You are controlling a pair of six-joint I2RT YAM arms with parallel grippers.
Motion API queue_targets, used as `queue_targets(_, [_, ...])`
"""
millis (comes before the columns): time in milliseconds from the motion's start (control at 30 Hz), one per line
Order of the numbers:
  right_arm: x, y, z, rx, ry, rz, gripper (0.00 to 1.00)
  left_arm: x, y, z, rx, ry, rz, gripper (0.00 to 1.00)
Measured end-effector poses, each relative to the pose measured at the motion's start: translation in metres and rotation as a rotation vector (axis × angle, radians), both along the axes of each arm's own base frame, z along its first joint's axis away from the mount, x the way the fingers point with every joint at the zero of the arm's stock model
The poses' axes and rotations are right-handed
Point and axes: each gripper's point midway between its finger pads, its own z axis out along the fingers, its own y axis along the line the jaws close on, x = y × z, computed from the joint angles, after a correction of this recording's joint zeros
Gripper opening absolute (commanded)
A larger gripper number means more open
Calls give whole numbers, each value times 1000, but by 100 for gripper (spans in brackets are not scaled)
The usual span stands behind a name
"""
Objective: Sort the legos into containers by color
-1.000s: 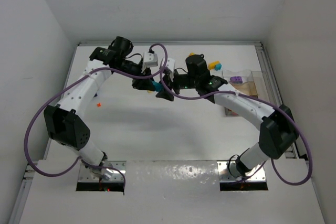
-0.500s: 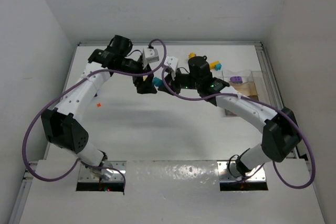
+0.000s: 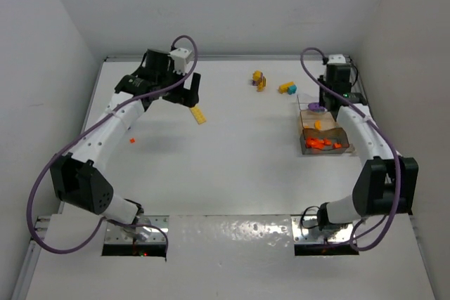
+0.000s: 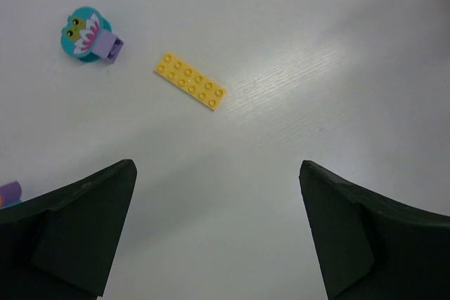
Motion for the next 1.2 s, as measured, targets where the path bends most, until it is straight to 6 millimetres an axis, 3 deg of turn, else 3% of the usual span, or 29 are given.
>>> queue_targets(67, [-17, -40, -14, -46, 55, -142, 0, -5, 7, -7, 6, 13, 43, 100])
queue_targets(167, [-42, -83, -31, -95, 139, -288, 0, -12, 16, -11, 30, 15, 78, 100])
queue_targets(367, [-50, -130, -55, -195, 251, -394, 0, -21, 33, -9, 65, -23, 125, 100])
queue_targets(600, [-46, -145, -90, -271, 376, -335, 1, -27, 49, -14, 101, -28, 156, 100])
queue_targets(800, [-43, -155, -109, -295, 438, -316, 17, -25, 53, -14, 111, -32, 162, 100])
queue_targets(867, [-44, -157, -110, -303, 445, -315, 30, -25, 53, -14, 111, -32, 162, 100])
queue_targets(933, [-44, -159, -108, -311, 444, -315, 37, -25, 53, -14, 112, -32, 162, 100])
queue_targets(1100, [-39, -160, -103, -312, 430, -316, 49, -25, 54, -15, 114, -32, 161, 100])
queue_targets(1200, [-33, -161, -95, -311, 407, -323, 51, -25, 54, -15, 114, -32, 162, 100])
